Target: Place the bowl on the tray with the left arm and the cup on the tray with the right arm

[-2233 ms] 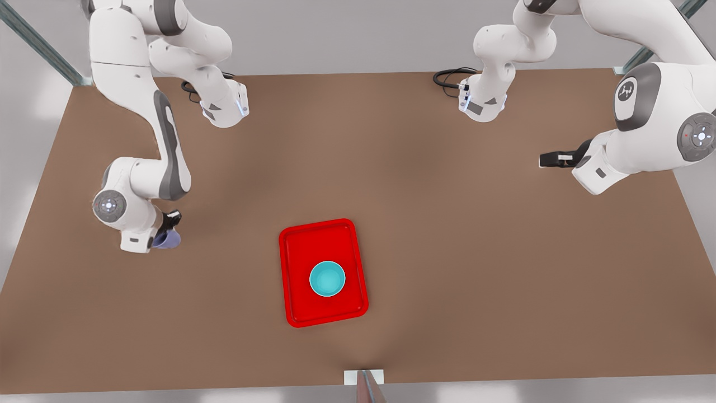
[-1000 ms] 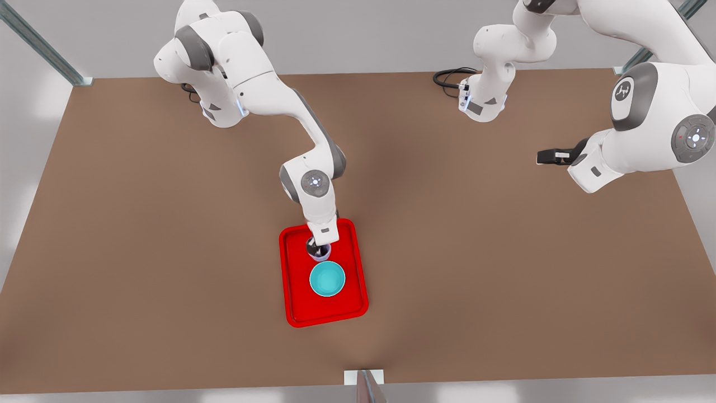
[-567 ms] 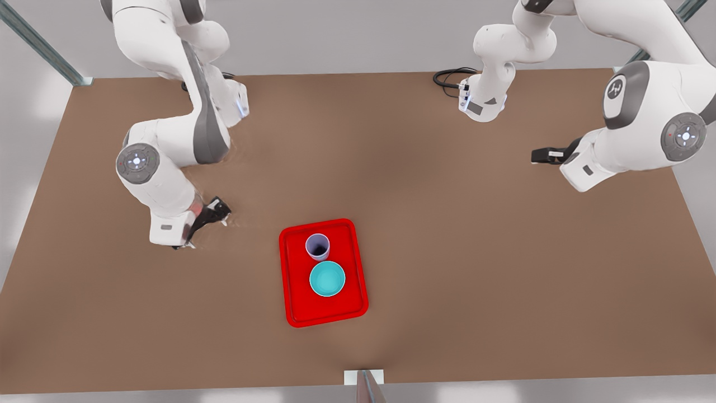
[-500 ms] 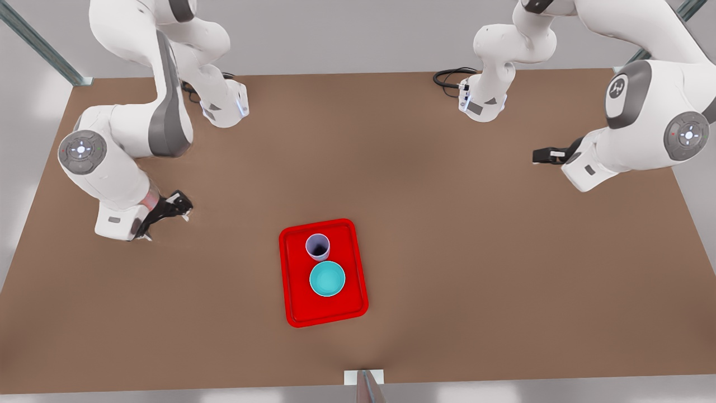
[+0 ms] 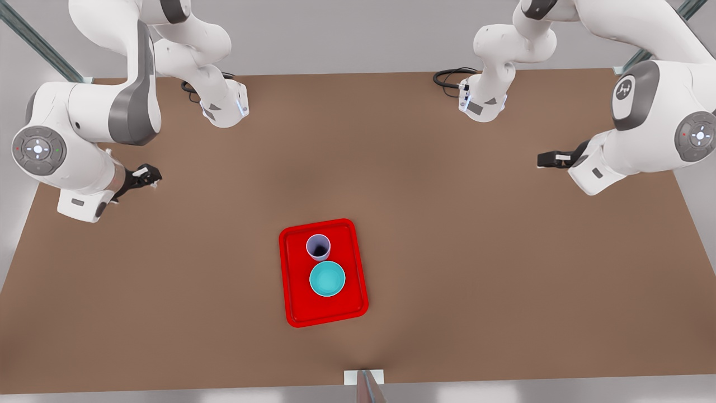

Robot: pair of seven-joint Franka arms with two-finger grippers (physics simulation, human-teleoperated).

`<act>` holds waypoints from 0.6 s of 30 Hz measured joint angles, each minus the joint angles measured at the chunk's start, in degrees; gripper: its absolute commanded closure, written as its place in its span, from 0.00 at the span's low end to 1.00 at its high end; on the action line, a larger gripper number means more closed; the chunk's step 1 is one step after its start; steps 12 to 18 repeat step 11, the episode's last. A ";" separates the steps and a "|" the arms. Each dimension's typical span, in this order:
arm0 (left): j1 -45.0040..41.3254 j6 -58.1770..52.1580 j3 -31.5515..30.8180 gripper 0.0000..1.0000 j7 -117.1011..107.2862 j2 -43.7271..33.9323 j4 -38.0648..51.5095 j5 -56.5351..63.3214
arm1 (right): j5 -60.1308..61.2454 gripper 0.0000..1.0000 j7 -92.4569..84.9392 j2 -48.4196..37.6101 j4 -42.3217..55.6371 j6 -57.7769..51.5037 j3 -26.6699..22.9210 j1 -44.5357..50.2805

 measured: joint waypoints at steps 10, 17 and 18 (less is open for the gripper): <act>-0.02 -0.22 -0.01 0.00 -0.02 0.20 0.19 -0.05 | -1.82 0.00 3.05 -1.39 -0.04 -1.81 10.36 -10.77; -0.03 -0.23 0.00 0.00 -0.02 0.20 0.19 -0.05 | -1.88 0.00 3.32 -1.38 -0.04 -1.91 10.45 -10.75; -0.03 -0.23 0.00 0.00 -0.02 0.20 0.19 -0.05 | -1.88 0.00 3.32 -1.38 -0.04 -1.91 10.45 -10.75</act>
